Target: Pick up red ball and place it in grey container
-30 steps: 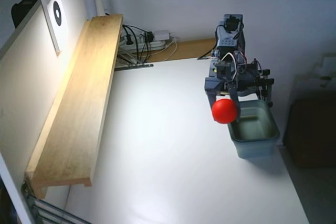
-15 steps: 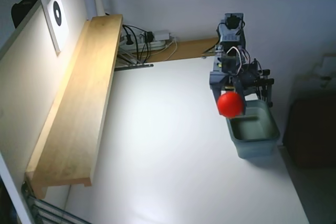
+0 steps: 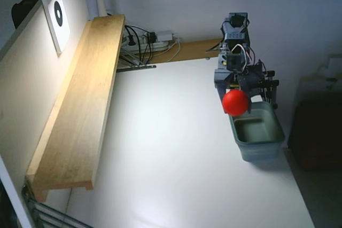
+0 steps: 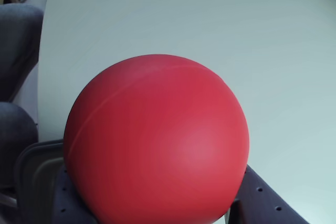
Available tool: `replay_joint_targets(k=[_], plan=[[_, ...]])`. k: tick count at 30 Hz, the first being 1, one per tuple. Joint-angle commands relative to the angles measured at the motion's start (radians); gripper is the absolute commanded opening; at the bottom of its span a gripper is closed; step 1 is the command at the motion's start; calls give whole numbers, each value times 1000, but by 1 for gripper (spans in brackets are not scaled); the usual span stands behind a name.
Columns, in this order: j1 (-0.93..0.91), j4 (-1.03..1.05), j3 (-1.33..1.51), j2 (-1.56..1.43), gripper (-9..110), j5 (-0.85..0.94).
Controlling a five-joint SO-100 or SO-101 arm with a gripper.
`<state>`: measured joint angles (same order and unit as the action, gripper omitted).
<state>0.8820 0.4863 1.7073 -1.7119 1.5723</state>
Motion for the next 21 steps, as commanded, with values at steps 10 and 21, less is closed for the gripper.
replay_joint_targets(k=[10, 21], plan=[[91, 19, -9, -65, 23, -2], [91, 23, 3, -81, 23, -2]])
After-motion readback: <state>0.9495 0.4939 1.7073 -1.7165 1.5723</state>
